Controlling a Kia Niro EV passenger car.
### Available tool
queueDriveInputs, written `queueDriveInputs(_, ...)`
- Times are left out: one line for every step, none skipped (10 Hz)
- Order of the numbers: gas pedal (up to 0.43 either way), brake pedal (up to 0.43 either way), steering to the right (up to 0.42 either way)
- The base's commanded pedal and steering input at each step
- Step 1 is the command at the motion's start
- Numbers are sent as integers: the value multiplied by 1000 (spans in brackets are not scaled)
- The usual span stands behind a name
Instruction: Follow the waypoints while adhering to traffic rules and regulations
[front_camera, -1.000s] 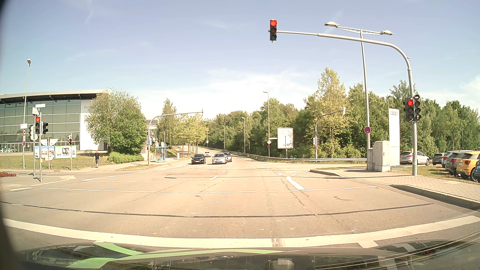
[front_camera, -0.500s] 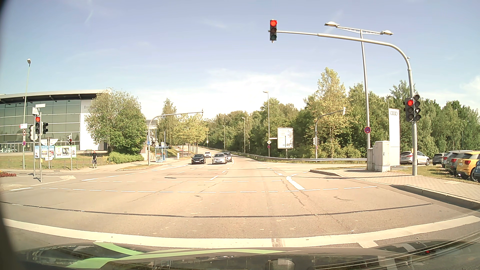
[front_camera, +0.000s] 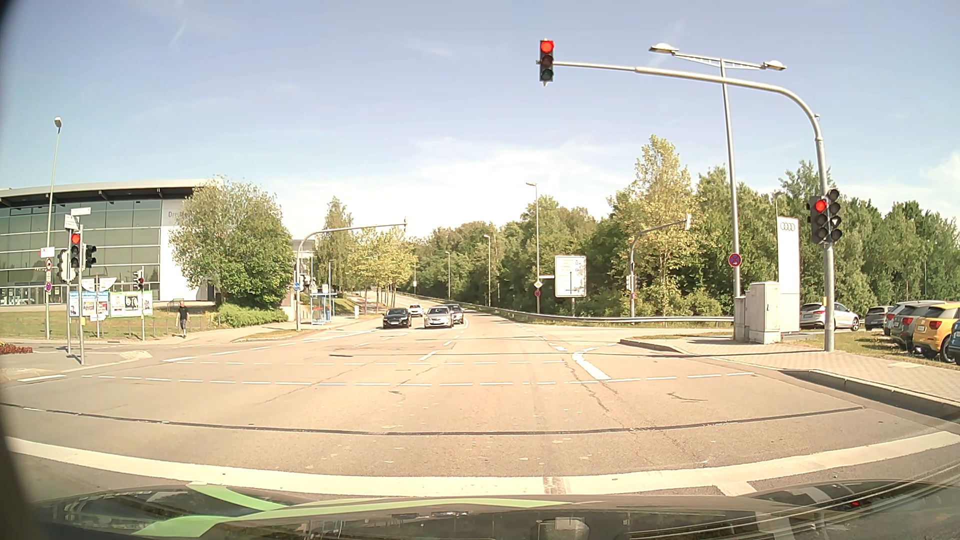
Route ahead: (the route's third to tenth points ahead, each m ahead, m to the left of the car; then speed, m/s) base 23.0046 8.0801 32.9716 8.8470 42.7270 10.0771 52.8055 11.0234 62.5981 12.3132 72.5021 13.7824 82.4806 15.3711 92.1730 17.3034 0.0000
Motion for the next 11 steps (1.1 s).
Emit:
queueDriveInputs(0,226,-5)
queueDriveInputs(0,220,-5)
queueDriveInputs(0,220,-5)
queueDriveInputs(0,220,-5)
queueDriveInputs(0,220,-5)
queueDriveInputs(0,220,-5)
queueDriveInputs(0,220,-5)
queueDriveInputs(0,226,-5)
queueDriveInputs(0,220,-5)
queueDriveInputs(0,226,-5)
queueDriveInputs(0,220,-5)
